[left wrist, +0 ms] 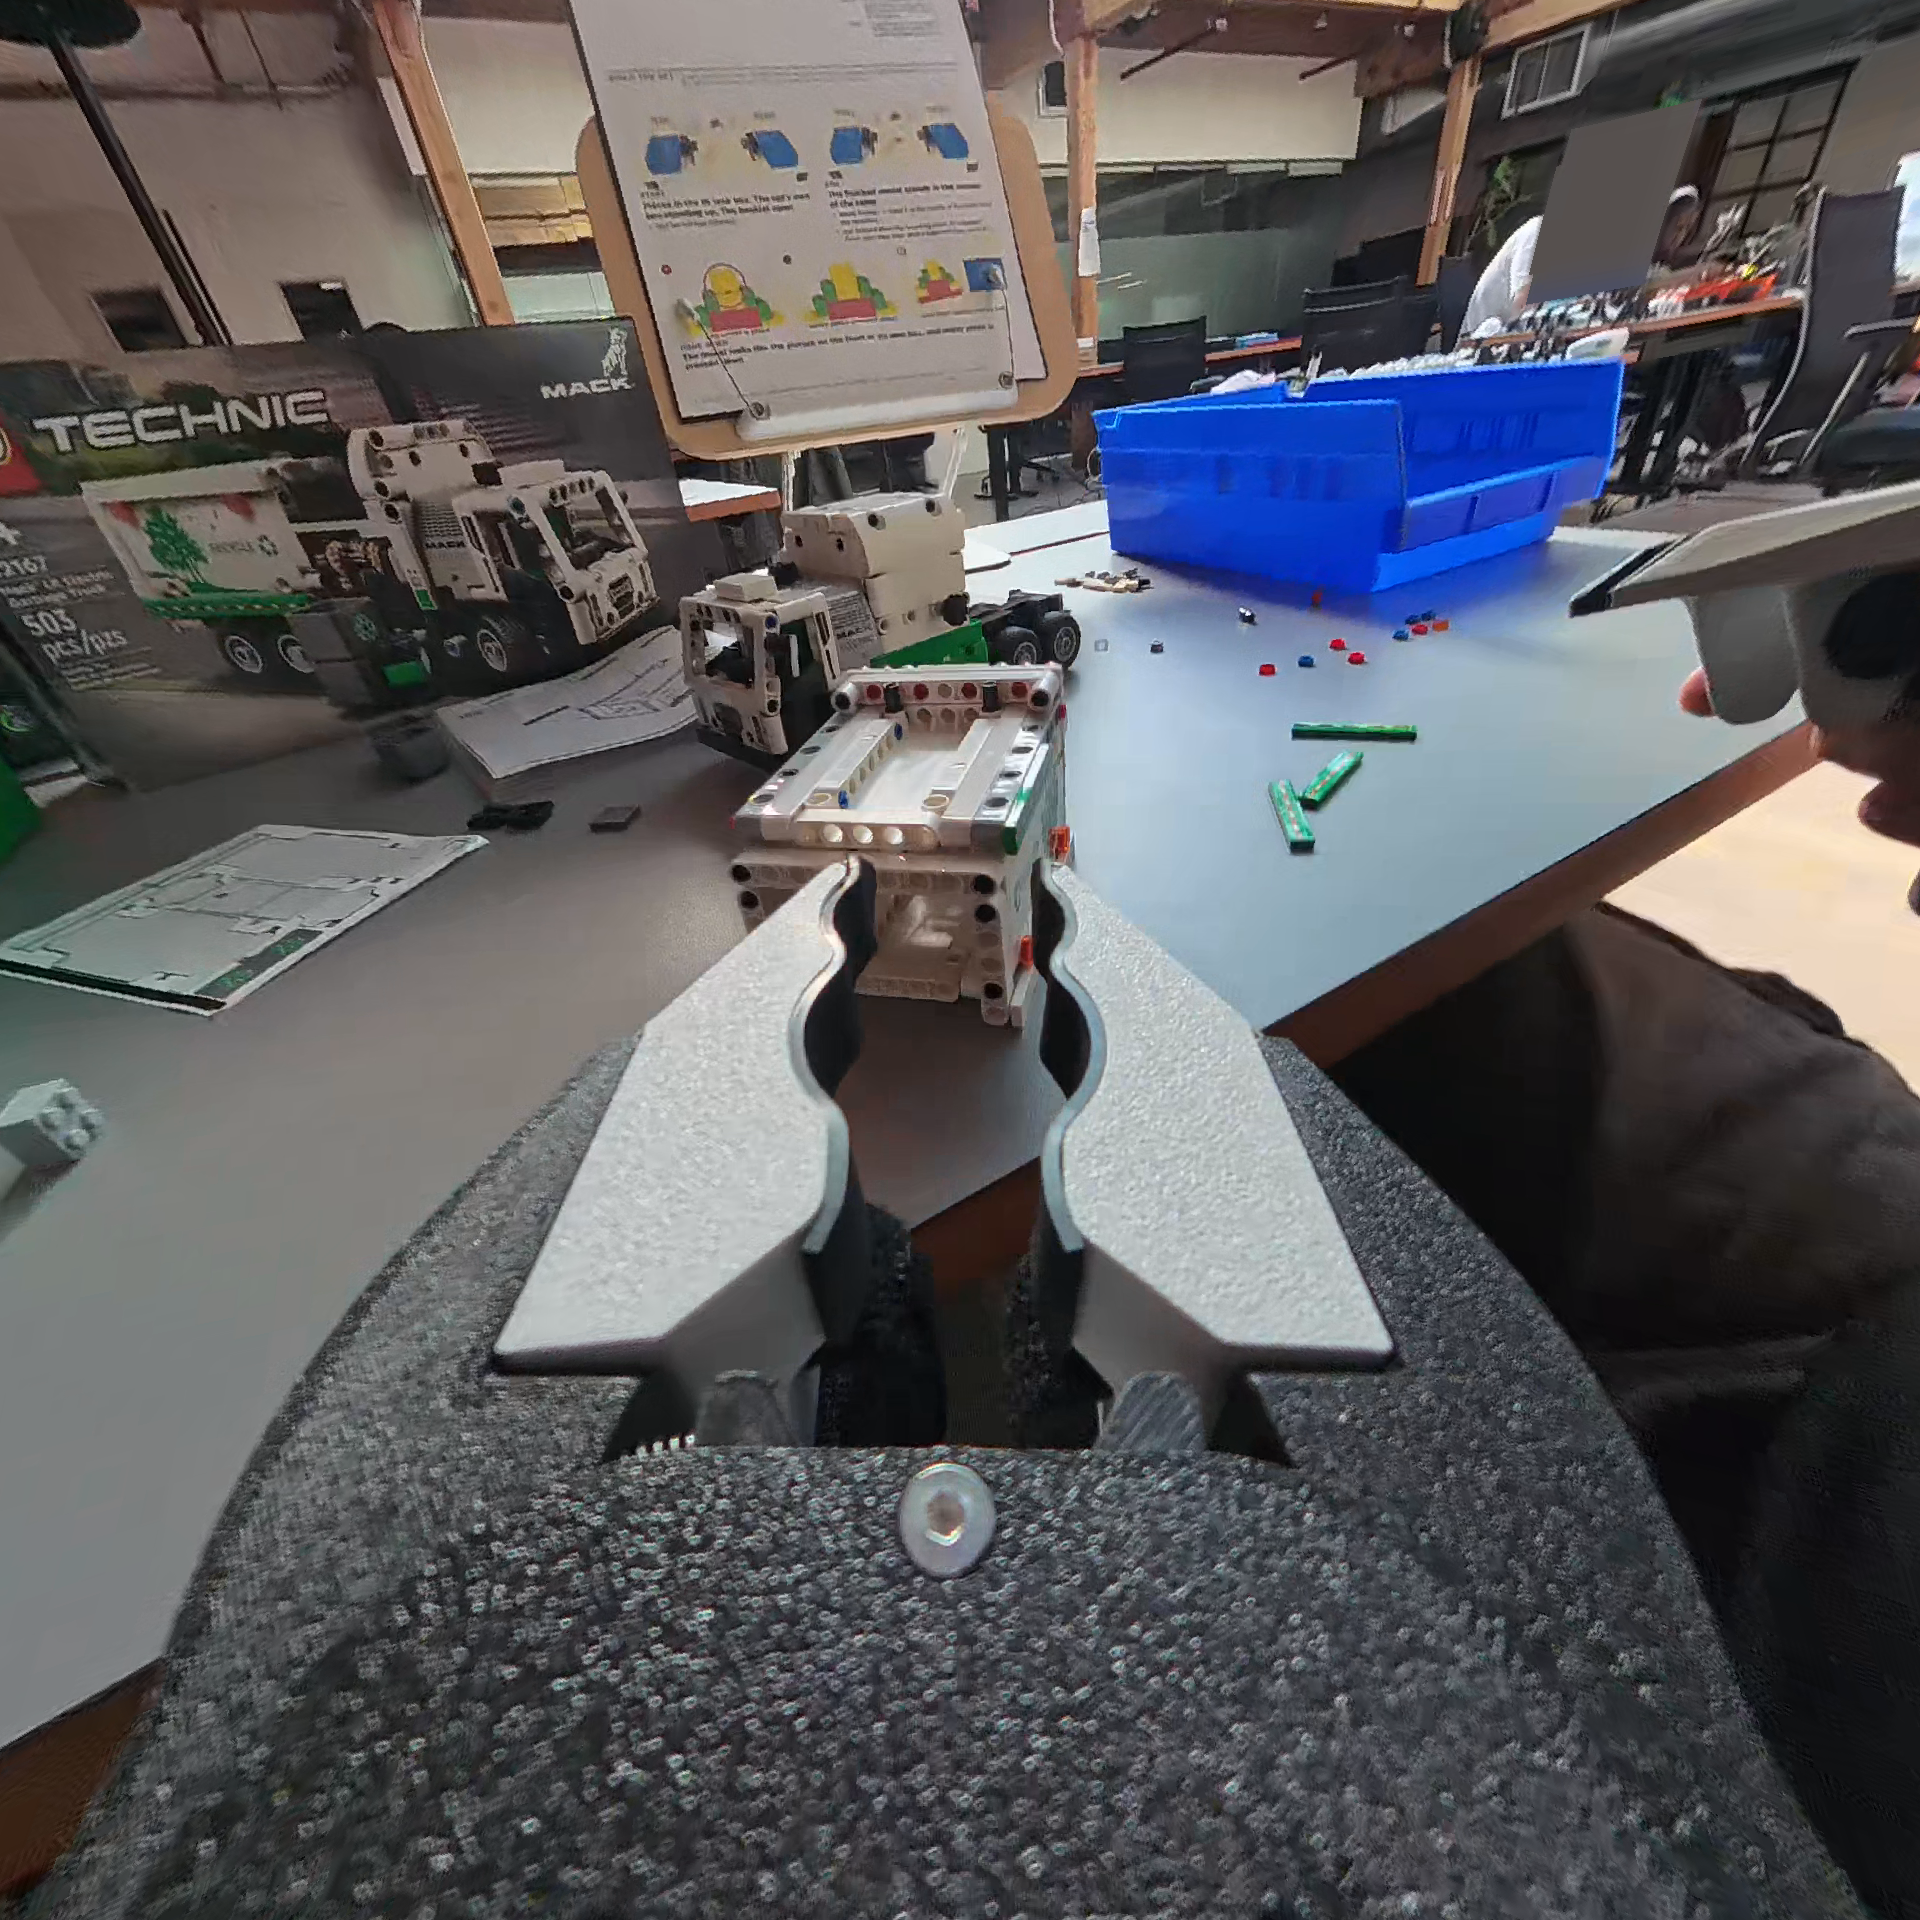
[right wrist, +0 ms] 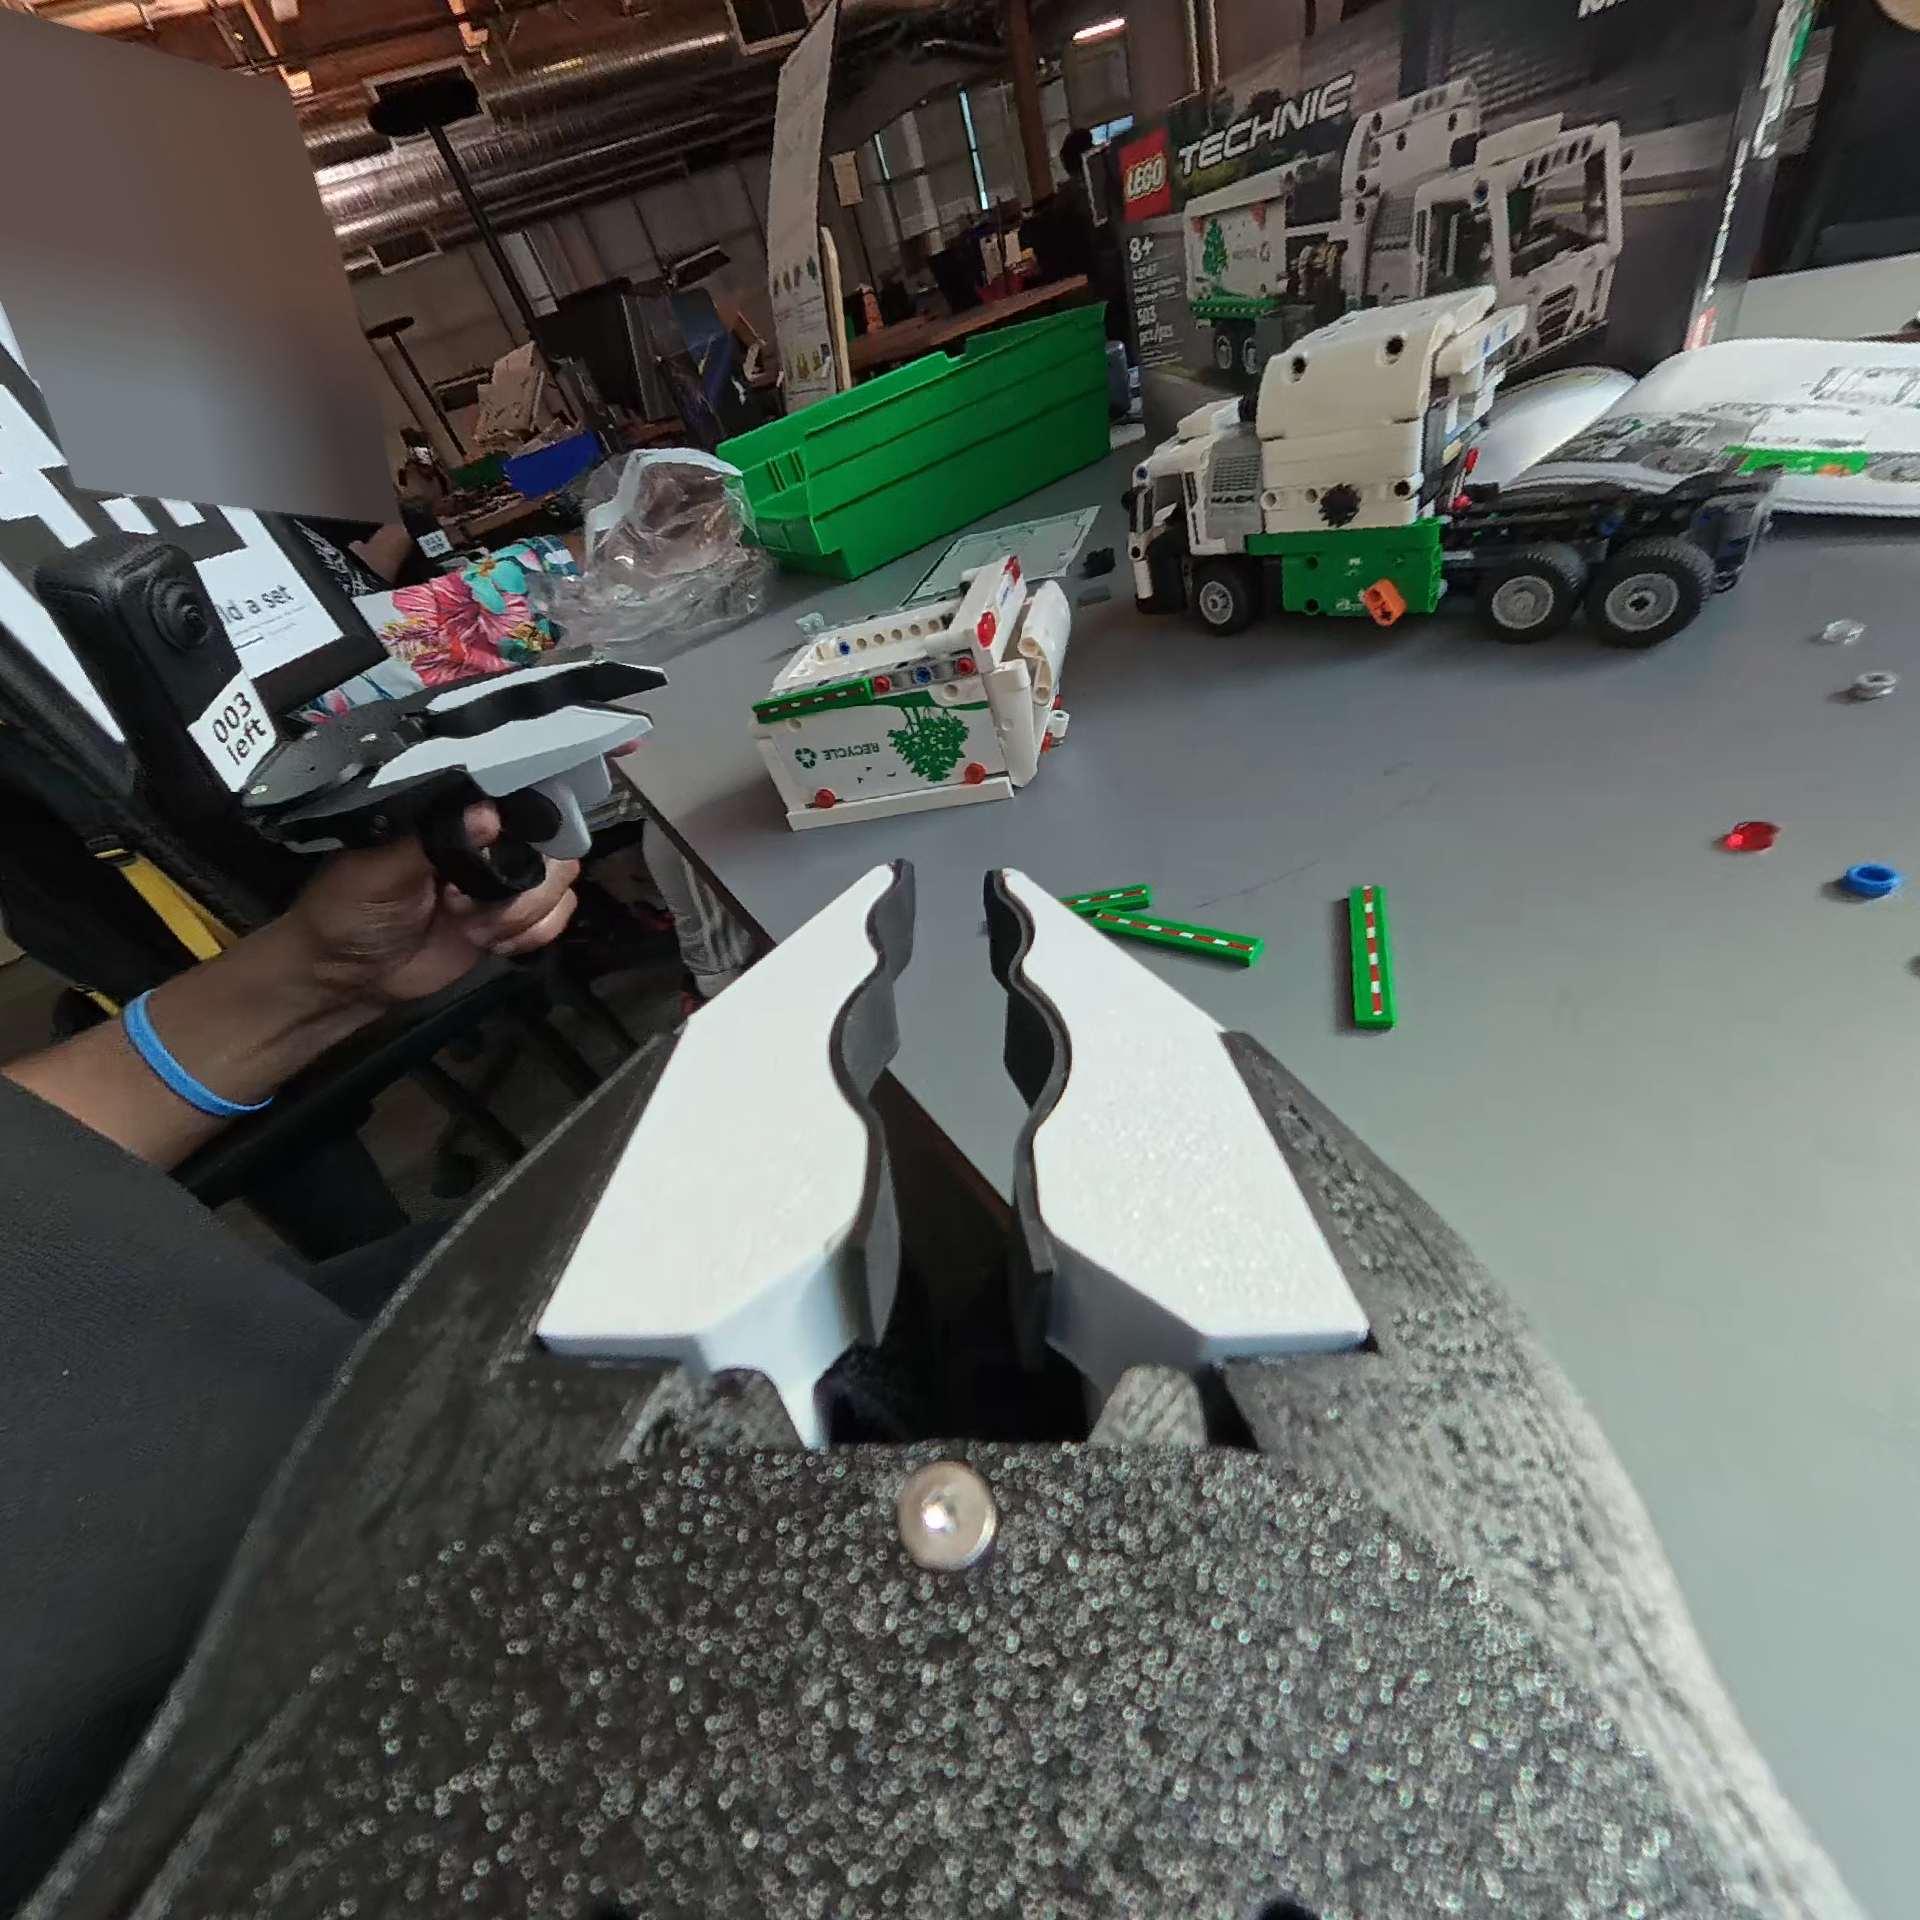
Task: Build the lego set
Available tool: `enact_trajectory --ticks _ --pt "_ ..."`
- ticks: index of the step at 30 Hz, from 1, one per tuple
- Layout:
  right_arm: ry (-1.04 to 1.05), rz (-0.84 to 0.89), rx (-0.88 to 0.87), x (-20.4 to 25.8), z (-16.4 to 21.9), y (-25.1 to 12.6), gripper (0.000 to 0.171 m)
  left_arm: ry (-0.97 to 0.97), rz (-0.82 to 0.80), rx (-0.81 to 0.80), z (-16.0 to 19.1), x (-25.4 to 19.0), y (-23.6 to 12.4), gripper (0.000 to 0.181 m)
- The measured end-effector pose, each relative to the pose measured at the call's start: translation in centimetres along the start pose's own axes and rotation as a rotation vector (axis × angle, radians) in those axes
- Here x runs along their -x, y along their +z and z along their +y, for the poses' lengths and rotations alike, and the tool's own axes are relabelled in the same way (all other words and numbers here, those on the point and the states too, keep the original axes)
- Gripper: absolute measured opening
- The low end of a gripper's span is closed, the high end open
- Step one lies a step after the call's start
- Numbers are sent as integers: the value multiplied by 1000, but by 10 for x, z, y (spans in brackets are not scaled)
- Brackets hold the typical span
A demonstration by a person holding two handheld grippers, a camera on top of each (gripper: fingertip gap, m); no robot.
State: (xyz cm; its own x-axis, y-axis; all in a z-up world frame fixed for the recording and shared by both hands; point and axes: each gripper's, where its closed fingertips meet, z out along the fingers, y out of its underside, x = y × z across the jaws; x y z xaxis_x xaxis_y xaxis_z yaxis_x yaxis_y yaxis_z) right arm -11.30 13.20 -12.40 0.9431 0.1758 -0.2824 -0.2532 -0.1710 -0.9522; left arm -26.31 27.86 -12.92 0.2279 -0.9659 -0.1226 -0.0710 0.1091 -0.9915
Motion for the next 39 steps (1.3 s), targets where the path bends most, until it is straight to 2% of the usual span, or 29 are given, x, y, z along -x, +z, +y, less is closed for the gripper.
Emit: enact_trajectory --ticks 1,4,11,14,19,27,33,39 --pt "-16 24 -2 -4 -5 0 13 -41 7 -13 -3 5 2 28" --pt "-58 87 33 -20 -21 2 14 -117 13 -20 -15 23 10 28" --pt "-123 255 34 -99 -75 4 14 -90 -73 33 -36 98 38 28" --pt "-104 270 33 -127 -82 10 14 -88 -88 78 -27 117 57 27" --pt "-125 314 77 -160 -76 16 13 -86 -91 143 -10 123 78 28" --pt "-74 243 57 -167 -74 28 13 -99 -67 169 -5 126 87 28" --pt "-118 276 36 -169 -67 30 11 -72 -58 197 -1 122 89 28" --pt "-147 286 -21 -169 -76 25 9 -73 -65 181 -3 124 89 25"
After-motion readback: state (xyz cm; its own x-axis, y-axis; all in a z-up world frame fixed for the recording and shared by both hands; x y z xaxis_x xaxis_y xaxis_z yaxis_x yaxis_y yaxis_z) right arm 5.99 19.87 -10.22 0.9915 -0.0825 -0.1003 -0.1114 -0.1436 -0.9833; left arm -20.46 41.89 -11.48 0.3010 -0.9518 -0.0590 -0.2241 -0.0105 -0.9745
